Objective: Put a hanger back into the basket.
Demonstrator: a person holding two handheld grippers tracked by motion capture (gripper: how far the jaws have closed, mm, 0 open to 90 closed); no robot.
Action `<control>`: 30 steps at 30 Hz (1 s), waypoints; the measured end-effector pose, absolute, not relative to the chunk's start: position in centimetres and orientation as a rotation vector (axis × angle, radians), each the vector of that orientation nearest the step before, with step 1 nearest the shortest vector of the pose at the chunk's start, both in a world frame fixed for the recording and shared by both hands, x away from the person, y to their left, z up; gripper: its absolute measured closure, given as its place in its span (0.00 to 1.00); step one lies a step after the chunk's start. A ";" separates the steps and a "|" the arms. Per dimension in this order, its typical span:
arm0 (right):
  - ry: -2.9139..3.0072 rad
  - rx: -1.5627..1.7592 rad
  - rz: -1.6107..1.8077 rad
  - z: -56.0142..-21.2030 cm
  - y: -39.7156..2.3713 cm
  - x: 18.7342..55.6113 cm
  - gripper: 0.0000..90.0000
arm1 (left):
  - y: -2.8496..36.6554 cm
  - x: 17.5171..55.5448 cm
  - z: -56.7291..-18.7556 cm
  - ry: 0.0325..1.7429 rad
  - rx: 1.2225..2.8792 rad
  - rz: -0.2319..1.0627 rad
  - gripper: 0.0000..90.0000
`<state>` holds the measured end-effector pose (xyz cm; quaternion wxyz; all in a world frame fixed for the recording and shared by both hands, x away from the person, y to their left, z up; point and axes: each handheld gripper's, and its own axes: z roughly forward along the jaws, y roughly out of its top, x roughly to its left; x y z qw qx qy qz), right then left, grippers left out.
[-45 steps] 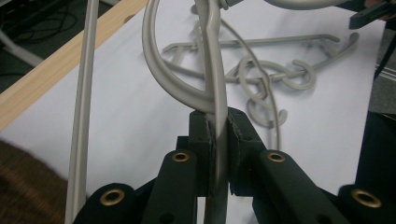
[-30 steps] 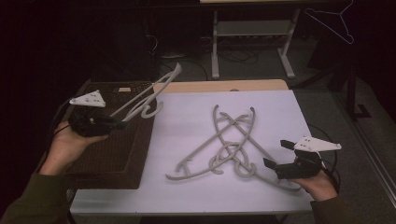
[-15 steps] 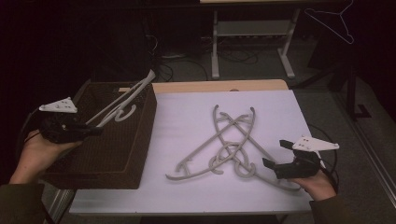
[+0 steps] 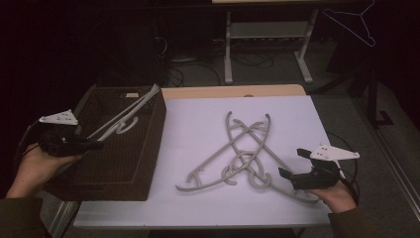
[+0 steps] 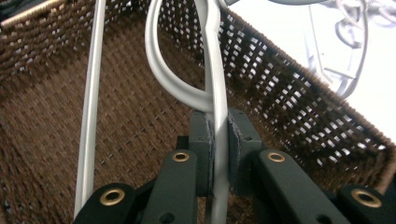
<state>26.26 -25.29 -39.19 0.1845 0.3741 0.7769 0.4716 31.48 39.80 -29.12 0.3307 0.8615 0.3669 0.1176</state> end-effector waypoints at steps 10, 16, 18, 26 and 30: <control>2.190 1.057 1.327 -39.2 -25.2 26.3 0.06 | 40.7 31.8 -30.3 1.014 2.261 0.284 0.91; 2.191 1.055 1.325 -39.2 -25.2 26.3 0.06 | 40.6 32.5 -31.2 1.034 2.282 0.249 0.91; 2.189 1.051 1.327 -39.2 -25.3 26.3 0.06 | 40.5 32.7 -31.7 1.040 2.298 0.232 0.91; 2.187 1.052 1.329 -39.2 -25.4 26.3 0.06 | 40.5 33.1 -32.7 1.065 2.302 0.199 0.90; 2.190 1.054 1.329 -39.1 -25.3 26.2 0.06 | 40.6 33.3 -33.4 1.068 2.310 0.189 0.90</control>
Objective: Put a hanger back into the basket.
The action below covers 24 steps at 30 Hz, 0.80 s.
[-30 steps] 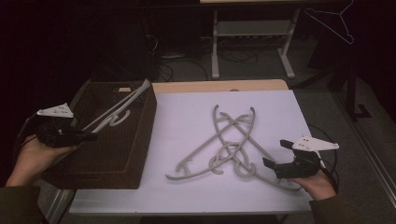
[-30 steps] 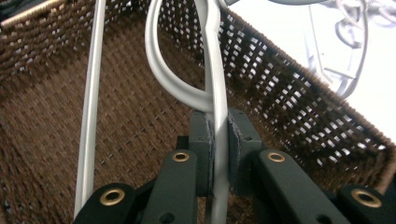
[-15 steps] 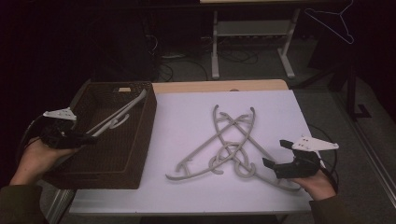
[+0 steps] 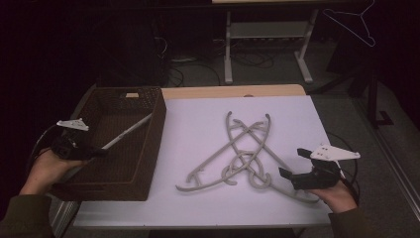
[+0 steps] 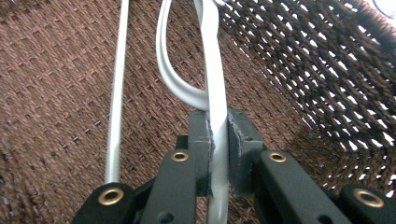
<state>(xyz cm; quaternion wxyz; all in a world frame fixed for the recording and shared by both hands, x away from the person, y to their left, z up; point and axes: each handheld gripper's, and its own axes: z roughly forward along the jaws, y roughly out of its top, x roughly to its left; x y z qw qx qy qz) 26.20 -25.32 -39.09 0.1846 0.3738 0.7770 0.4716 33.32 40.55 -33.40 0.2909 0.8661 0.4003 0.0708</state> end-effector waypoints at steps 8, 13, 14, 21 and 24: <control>2.187 1.041 1.330 -39.0 -25.4 26.2 0.06 | 41.0 33.0 -32.7 1.078 2.239 0.241 0.69; 2.187 1.048 1.332 -39.0 -25.3 26.2 0.06 | 40.0 32.6 -31.6 1.044 2.167 0.258 0.54; 2.188 1.045 1.332 -39.0 -25.3 26.2 0.06 | 39.7 32.5 -31.3 1.033 2.160 0.265 0.50; 2.189 1.048 1.333 -38.9 -25.2 26.2 0.06 | 36.4 32.2 -29.9 0.956 2.105 0.298 0.32; 2.188 1.048 1.335 -38.9 -25.3 26.2 0.06 | 34.9 32.1 -29.1 0.914 2.077 0.306 0.26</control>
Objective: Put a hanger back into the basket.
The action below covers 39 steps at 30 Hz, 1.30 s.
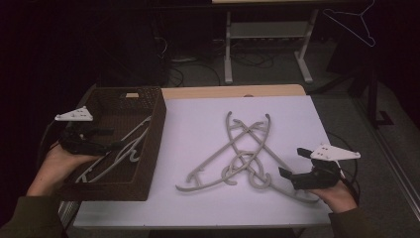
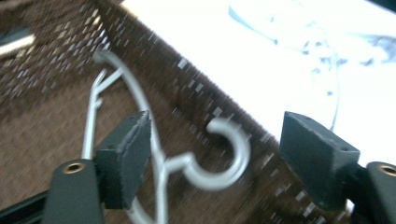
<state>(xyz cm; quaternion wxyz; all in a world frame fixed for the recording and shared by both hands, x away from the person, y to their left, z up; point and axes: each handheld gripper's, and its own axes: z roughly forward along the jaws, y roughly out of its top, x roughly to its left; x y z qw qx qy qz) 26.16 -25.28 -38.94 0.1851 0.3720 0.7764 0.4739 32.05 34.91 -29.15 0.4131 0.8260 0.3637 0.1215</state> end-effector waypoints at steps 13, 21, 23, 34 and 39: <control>2.190 1.035 1.335 -38.9 -25.3 26.2 0.07 | 26.3 31.7 -27.9 0.755 2.057 0.273 0.10; 2.190 1.034 1.340 -38.9 -25.3 26.2 0.07 | 20.9 32.1 -29.9 0.696 2.083 0.216 0.04; 2.191 1.035 1.340 -38.9 -25.3 26.2 0.07 | 20.0 32.1 -30.4 0.692 2.085 0.211 0.04; 2.193 1.029 1.340 -38.9 -25.3 26.3 0.07 | 15.1 31.9 -34.4 0.644 2.118 0.158 0.07; 2.196 1.033 1.341 -39.0 -25.2 26.2 0.07 | 13.5 31.7 -36.1 0.633 2.127 0.128 0.08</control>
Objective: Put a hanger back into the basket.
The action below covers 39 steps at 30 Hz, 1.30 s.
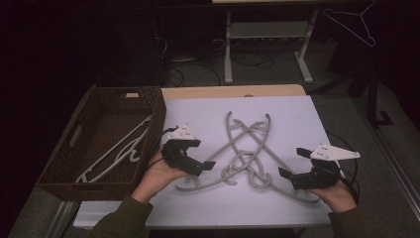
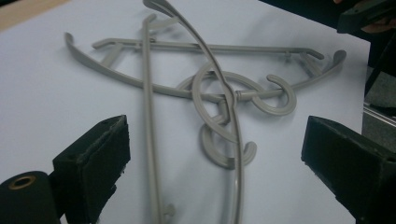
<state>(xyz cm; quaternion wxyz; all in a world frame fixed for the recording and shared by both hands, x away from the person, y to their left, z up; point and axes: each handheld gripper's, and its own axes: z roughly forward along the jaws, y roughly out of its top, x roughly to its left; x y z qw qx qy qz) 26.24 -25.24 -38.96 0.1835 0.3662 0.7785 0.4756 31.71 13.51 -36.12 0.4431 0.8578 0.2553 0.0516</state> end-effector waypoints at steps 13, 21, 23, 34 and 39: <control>2.198 1.033 1.342 -39.0 -25.1 26.3 0.07 | 10.3 31.2 -40.1 0.611 2.193 0.083 0.28; 2.199 1.024 1.341 -39.0 -25.1 26.3 0.07 | 8.8 30.9 -41.8 0.597 2.244 0.089 0.43; 2.199 1.031 1.342 -39.0 -25.1 26.3 0.07 | 8.6 30.9 -42.2 0.591 2.259 0.093 0.45; 2.199 1.020 1.340 -39.0 -25.2 26.3 0.07 | 7.3 31.1 -43.6 0.604 2.304 0.102 0.65; 2.199 1.021 1.342 -39.0 -25.2 26.2 0.07 | 7.2 31.0 -43.7 0.601 2.314 0.101 0.71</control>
